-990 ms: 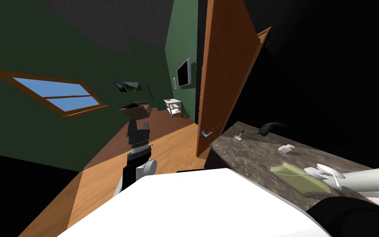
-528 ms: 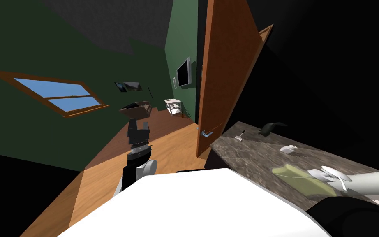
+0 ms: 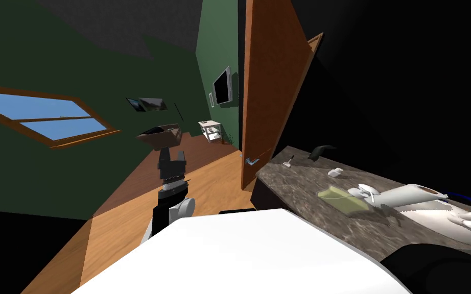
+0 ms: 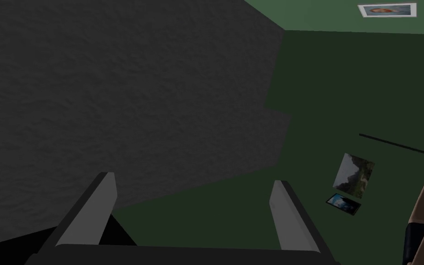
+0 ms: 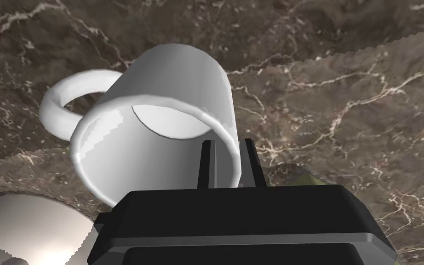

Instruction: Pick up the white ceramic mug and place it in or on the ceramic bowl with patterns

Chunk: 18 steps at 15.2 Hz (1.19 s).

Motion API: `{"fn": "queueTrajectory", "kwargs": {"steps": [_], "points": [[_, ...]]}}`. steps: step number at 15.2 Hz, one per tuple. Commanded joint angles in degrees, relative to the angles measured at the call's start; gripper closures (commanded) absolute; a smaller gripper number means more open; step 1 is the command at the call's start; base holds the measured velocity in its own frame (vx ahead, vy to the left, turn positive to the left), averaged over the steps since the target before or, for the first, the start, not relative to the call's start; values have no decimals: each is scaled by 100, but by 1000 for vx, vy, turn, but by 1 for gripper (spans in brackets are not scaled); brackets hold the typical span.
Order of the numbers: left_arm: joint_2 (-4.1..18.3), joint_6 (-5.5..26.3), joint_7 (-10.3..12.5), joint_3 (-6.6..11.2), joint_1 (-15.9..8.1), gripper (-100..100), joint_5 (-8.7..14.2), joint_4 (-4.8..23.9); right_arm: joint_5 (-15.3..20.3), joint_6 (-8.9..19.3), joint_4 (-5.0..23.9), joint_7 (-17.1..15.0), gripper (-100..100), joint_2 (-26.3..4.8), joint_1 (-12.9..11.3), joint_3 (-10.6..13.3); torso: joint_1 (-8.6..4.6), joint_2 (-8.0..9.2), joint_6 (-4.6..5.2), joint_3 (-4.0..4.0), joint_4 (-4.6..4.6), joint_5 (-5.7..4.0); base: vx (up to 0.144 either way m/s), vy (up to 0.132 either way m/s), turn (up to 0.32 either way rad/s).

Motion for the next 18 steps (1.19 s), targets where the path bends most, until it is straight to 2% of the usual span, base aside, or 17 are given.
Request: {"fn": "queueTrajectory", "kwargs": {"steps": [1,7,18], "points": [[0,0,0,0,0,0,0,0,26,-126,9,-1,100,-72,-15,0,0,0,0,0,0,0,-224,-43,-158],[0,0,0,0,-1,0,0,0,-19,-474,36,23,100,-391,-47,-9,-10,26,-1,16,6,2,-247,-66,-154],[1,0,0,1,0,0,0,0,-293,-1023,251,148,100,-1057,-133,-27,-44,3,-7,6,6,1,-192,-140,-87]]}}
